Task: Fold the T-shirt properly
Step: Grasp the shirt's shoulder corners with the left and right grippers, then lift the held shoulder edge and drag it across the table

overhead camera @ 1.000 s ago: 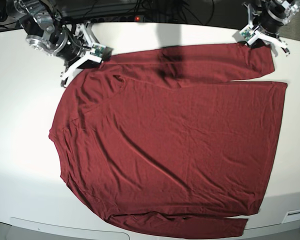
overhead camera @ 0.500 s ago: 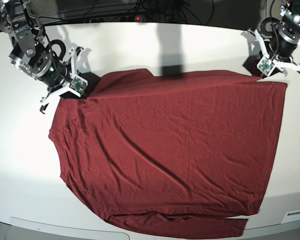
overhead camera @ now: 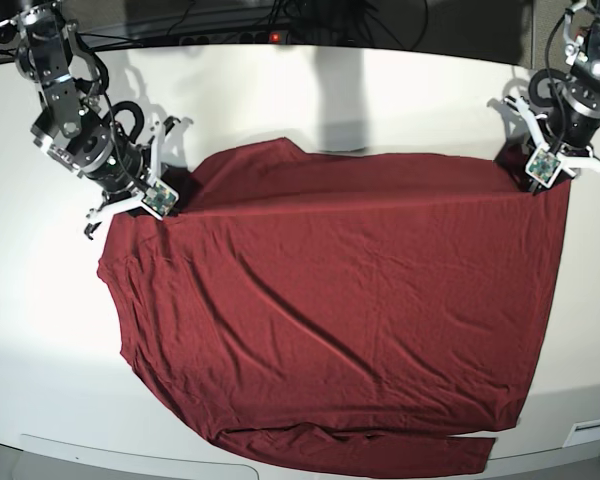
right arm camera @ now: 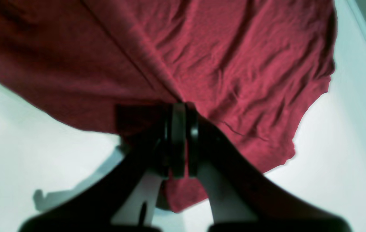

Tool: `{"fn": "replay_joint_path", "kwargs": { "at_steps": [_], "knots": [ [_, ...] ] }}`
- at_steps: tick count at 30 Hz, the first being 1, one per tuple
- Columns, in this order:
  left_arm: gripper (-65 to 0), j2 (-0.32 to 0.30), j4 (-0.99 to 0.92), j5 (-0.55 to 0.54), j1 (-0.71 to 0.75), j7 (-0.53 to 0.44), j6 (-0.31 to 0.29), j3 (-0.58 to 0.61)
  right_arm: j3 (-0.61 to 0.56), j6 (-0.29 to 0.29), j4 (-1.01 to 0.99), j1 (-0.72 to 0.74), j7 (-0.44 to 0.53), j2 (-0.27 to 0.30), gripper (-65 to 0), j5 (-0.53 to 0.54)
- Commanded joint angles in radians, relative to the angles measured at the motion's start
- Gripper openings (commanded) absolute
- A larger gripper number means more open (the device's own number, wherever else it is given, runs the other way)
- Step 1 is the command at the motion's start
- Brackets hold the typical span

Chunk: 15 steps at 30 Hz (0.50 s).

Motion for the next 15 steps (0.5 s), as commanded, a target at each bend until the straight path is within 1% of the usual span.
{"fn": "replay_joint_path", "kwargs": {
  "at_steps": [1,6,9,11,13,15],
  "knots": [
    [-65.0,-0.015,-0.005,0.001,-0.027,-0.027,0.016,-0.008,0.008,-0.012,0.002,0.022,0.018,0.016,-65.0,0.005],
    [-65.0,-0.015,-0.093,-0.002,-0.122,-0.028,0.008,-0.008,0.008,-0.012,-0.068,0.066,0.018,0.007,-65.0,0.022],
    [-65.0,-0.014,-0.140,-0.037,-0.175,-0.035,0.008,-0.007,0.008,-0.004,-0.108,0.097,0.019,-0.011,-65.0,0.062],
    [-65.0,-0.014,-0.175,-0.051,-0.207,-0.043,0.004,-0.007,0.008,0.003,-0.127,0.115,0.019,-0.021,-65.0,0.061],
    [-65.0,-0.014,-0.209,-0.051,-0.232,-0.054,-0.013,-0.007,0.008,0.005,-0.145,0.132,0.019,-0.023,-65.0,0.062],
    [-65.0,-0.014,-0.242,-0.051,-0.255,-0.057,-0.050,-0.007,0.008,0.006,-0.157,0.145,0.018,-0.024,-65.0,0.063]
  ]
}}
